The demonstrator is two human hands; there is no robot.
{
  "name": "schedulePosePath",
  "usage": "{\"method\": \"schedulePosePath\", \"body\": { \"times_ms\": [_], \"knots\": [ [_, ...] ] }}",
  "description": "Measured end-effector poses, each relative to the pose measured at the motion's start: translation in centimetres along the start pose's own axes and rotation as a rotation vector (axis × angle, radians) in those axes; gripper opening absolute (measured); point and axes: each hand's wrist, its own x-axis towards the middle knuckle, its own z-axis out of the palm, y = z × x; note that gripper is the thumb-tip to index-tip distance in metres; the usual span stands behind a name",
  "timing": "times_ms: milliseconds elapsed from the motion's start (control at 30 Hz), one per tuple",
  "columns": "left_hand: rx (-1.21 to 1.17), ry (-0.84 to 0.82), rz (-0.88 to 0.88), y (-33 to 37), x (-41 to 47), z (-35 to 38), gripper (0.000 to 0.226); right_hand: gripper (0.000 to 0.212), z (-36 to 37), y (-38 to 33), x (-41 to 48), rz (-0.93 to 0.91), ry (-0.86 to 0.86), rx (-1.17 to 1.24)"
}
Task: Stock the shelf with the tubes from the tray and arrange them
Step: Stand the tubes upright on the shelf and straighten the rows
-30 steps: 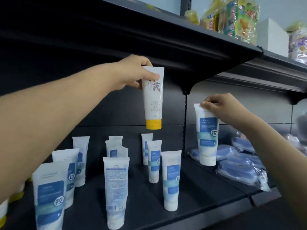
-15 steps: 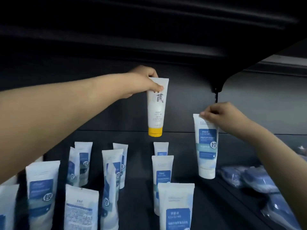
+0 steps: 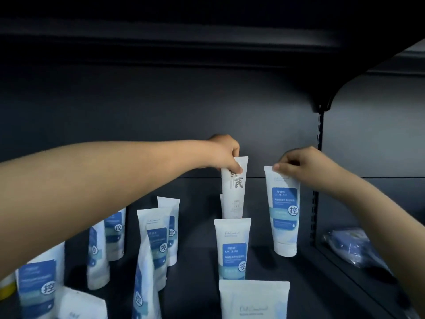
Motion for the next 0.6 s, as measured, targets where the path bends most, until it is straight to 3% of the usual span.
{"method": "schedulePosePath", "body": {
  "times_ms": [367, 600],
  "knots": [
    [-0.084, -0.273, -0.128, -1.1, 0.6, 4.7, 0.024, 0.021, 1.9, 0.9, 0.0, 0.007, -0.096, 0.058],
    [-0.088, -0.359, -0.175, -1.5, 0.6, 7.0, 0.014, 0.020, 2.7, 1.3, -0.1, 0.002, -0.150, 0.054]
  ]
}}
